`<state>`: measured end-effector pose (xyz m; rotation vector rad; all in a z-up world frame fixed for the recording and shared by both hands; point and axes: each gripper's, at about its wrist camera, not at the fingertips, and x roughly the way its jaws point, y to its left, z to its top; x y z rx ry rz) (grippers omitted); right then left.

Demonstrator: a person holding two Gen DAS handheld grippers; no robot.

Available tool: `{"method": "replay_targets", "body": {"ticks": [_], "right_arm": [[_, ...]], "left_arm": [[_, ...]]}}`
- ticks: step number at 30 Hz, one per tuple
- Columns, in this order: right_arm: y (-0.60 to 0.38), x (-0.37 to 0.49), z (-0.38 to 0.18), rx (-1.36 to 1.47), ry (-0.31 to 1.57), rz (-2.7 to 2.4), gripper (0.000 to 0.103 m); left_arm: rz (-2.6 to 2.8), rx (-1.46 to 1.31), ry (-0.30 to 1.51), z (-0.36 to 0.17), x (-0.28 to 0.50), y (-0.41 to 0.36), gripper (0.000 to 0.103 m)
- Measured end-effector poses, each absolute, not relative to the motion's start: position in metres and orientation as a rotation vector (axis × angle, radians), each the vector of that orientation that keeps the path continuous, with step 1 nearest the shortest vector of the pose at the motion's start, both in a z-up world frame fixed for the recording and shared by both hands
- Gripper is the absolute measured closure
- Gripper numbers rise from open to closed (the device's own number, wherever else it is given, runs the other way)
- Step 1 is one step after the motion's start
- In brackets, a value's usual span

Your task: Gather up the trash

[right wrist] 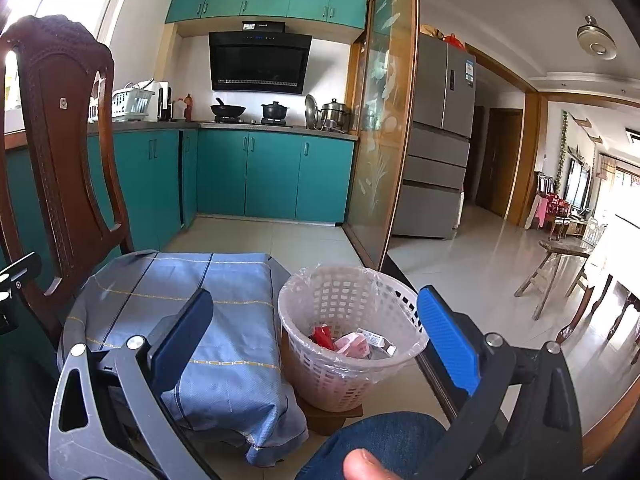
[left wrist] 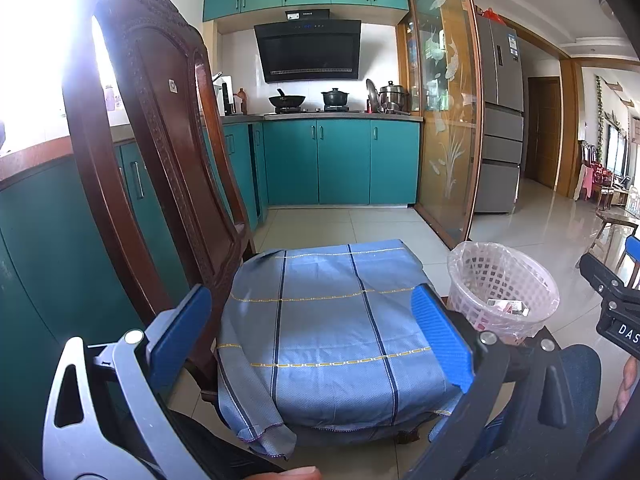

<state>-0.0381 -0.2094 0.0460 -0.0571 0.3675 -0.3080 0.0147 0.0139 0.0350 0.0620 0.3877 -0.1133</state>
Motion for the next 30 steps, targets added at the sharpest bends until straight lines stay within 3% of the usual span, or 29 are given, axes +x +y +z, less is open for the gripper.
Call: {"method": "replay_targets", "body": {"ticks": [30], "right_arm": [[-0.206,-0.031,0.038,-0.075,0.396,-0.295,0.003]], "left_arm": [[-0.148,0.064,0.421,0.022,0.019,0.01,0.003]]}}
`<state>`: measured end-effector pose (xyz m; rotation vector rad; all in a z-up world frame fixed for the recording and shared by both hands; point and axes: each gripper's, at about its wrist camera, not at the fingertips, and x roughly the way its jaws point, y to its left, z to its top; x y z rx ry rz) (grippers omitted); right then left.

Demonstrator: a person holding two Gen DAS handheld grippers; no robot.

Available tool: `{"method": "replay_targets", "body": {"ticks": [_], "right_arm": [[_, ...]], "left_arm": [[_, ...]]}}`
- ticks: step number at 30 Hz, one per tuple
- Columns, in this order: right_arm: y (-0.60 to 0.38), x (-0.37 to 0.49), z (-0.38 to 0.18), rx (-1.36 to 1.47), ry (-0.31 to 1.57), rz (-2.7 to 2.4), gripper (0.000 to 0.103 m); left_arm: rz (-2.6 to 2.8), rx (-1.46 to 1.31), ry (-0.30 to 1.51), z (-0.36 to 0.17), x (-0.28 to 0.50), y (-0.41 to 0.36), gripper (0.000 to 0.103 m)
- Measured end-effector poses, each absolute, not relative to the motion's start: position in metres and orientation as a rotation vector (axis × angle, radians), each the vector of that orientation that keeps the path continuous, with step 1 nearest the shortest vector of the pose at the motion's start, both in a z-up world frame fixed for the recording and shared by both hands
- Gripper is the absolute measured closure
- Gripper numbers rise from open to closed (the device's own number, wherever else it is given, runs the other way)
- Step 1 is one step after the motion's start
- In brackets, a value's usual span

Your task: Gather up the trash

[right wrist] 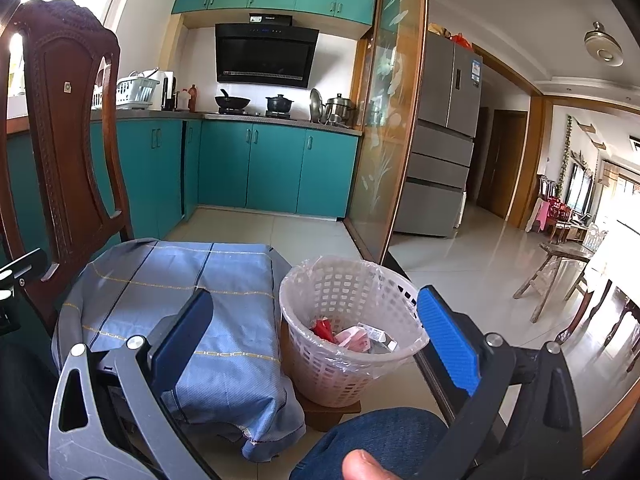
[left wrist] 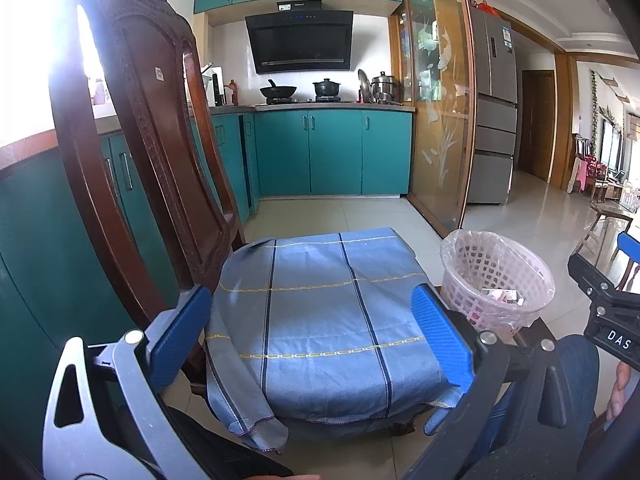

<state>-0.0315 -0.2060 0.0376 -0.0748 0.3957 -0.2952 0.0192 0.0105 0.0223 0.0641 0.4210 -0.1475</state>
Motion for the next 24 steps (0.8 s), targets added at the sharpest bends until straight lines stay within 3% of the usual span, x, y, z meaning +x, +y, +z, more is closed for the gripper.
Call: {"method": "replay_targets", "body": {"ticks": [15,24], "right_arm": [[-0.206,-0.018,0.027,-0.081,0.436,-0.284,0.003],[-0.202,-0.009,0.024,-0.059,0.455,-0.229,0.003]], "left_arm": [[-0.148,0.066,0.425,0.014,0.026,0.008,0.003],[-0.1,0.043,0.528,0.0,0.059,0.021,0.003]]}}
